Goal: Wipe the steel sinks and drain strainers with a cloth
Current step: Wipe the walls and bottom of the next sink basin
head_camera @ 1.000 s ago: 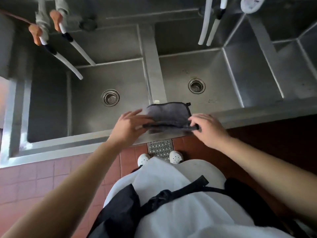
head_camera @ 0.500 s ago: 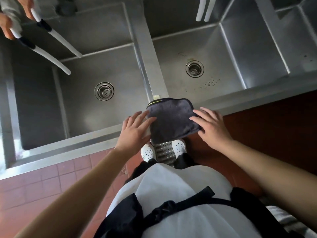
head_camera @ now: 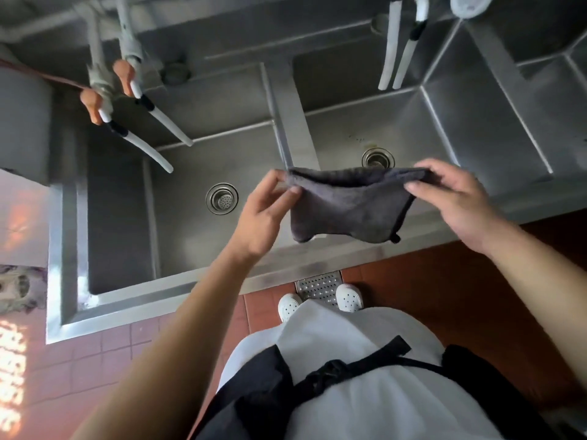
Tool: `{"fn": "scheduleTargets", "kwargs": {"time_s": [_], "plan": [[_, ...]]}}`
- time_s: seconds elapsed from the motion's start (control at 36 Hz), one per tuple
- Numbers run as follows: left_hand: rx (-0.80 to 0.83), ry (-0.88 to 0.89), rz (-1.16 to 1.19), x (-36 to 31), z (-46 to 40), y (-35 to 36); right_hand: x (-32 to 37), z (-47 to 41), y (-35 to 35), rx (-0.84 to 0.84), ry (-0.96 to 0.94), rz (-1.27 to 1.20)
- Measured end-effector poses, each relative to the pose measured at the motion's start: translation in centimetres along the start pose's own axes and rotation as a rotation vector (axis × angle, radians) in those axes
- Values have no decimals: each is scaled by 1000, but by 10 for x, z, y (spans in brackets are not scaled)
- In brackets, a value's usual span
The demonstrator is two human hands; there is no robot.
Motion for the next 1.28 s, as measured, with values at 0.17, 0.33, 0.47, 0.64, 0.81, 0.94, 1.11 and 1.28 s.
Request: {"fn": "scheduleTargets", "kwargs": {"time_s": [0.17, 0.33, 0.47, 0.64, 0.81, 0.94, 1.11, 1.28], "plan": [[-24, -290, 82, 17, -30, 1, -32, -27, 10, 16, 390, -295], [-30, -436, -42, 46, -26, -2, -57, -31, 32, -73, 500, -268], [-130, -386, -26, 37, -24, -1, -50, -26, 44, -135, 513, -346], [-142, -211, -101, 6, -16, 47, -21, -24, 80, -188, 373, -346], [12, -237, -15, 4, -6, 73, -17, -14, 77, -185, 351, -378], [130, -314, 99, 12, -9, 82, -30, 3, 50, -293, 381, -331], [186, -183, 72, 0, -36, 69, -6, 10, 20, -51, 336, -144], [395, -133, 328, -34, -70, 92, 23, -8, -24, 205, 274, -257]]}}
Point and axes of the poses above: each hand's wrist, its own z-axis away from the middle knuckle, its own y-axis out of the palm, x = y × z, the point moved 8 cm from there along -z, towards the middle knuckle, and after that the axes turned 7 degrees about y, right-handed, at the moved point
